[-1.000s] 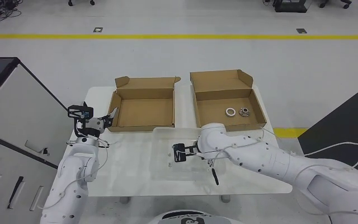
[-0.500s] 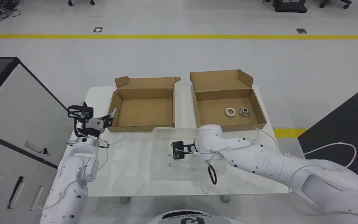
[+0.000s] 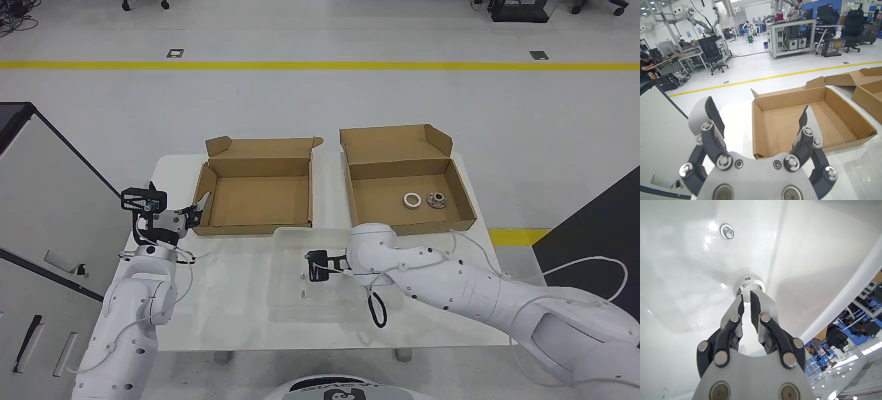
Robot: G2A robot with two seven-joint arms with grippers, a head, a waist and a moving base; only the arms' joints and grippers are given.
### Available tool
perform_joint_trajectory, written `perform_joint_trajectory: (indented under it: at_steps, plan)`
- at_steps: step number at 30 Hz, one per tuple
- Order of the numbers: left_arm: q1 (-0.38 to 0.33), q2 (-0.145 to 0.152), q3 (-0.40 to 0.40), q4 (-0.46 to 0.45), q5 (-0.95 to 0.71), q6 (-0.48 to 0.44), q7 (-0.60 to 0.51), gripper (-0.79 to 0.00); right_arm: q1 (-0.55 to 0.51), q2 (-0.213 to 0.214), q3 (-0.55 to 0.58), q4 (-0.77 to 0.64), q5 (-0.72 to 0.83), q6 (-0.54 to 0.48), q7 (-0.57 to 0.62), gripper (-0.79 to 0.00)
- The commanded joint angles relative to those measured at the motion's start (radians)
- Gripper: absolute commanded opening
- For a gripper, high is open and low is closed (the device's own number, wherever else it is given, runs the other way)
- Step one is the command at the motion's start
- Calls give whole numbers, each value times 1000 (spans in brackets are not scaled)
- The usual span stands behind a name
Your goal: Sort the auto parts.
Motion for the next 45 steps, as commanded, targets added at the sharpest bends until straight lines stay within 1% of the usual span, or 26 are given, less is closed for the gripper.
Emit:
perform_joint_trajectory:
  at_steps: [1,5,13,18,22,28,36,40,43,45]
  plan:
    - [0,0,0,0,0,0,0,0,-4,-3,2,6,-8,-2,-4,-671]
    - [0,0,0,0,0,0,0,0,-9,-11,7,19,-24,-7,-10,-683]
    - [0,0,0,0,0,0,0,0,-18,-25,19,42,-24,-26,-11,-650]
    - [0,0,0,0,0,0,0,0,-29,-27,35,34,-14,-32,-16,-643]
    - [0,0,0,0,0,0,0,0,-40,-23,53,24,4,-52,-21,-603]
    - [0,0,0,0,0,0,0,0,-50,-14,66,15,37,-75,-36,-576]
    - [0,0,0,0,0,0,0,0,-35,-3,55,20,110,-93,-55,-529]
    - [0,0,0,0,0,0,0,0,-33,5,70,9,140,-101,-63,-508]
    - [0,0,0,0,0,0,0,0,-36,10,80,3,145,-101,-63,-456]
    - [0,0,0,0,0,0,0,0,-38,12,86,2,144,-100,-62,-456]
